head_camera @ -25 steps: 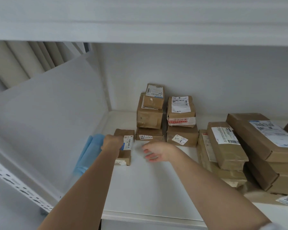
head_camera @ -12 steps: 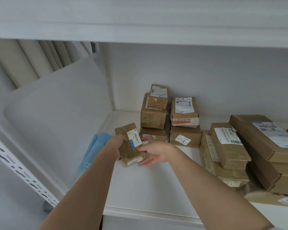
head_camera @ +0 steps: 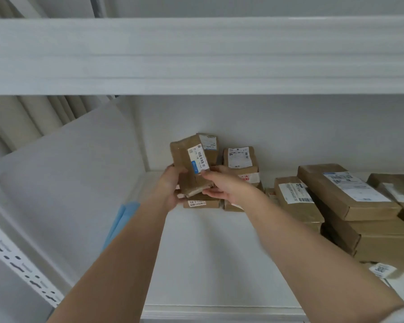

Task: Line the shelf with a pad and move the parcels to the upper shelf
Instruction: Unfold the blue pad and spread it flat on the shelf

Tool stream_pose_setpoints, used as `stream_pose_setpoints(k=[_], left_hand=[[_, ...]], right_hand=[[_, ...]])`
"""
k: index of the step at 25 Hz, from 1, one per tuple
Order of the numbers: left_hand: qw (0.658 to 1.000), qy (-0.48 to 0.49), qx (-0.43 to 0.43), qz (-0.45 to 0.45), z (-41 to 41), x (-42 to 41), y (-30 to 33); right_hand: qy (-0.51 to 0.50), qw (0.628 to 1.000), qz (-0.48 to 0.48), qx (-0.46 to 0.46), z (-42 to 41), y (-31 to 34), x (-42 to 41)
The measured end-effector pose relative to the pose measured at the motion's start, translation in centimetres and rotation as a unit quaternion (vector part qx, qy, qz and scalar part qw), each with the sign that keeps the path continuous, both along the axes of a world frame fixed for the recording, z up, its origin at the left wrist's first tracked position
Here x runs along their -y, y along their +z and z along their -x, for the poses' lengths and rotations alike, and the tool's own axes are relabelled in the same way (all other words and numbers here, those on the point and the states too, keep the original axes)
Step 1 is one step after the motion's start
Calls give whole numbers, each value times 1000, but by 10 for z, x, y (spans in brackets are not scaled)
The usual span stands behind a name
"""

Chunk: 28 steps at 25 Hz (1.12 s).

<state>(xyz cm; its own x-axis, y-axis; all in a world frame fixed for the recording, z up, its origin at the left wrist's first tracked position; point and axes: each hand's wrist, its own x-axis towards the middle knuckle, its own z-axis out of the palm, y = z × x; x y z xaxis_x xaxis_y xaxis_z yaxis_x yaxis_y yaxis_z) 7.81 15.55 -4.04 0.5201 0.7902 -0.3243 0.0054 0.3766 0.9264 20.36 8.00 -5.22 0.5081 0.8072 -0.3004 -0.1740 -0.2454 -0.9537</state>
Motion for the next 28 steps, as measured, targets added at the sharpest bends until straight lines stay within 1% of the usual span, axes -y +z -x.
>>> stream_pose_setpoints(k=[2,4,9,12,14,17,18,21,23,26,28], left_hand=[[999,-36,5,8,-13,8,7],[997,-75,-8,21,-27,14,9],[992,-120,12,40,-59,20,5],[990,-134,3,41,-70,23,4],[988,-148,-7,35,-76,23,2],[985,-168,-23,27,-82,23,1],[985,-171,-26,30,-84,22,0],[986,-160,-15,37,-89,23,1],[987,-152,-9,41,-92,21,-1],[985,-169,0,44,-96,18,-8],[983,-176,28,45,-98,20,-12]], right_hand=[[-56,998,-16,20,-13,9,8],[-115,993,-24,29,-26,13,17],[-232,972,-30,9,-54,11,33],[-260,966,-15,-2,-64,6,33],[-261,965,-17,-25,-69,7,32],[-273,961,-19,-34,-77,5,29],[-284,958,-21,-27,-78,2,27],[-323,945,8,43,-84,-6,20],[-305,950,25,63,-82,-3,21],[-213,975,48,48,-76,4,25],[-179,981,59,50,-75,4,27]])
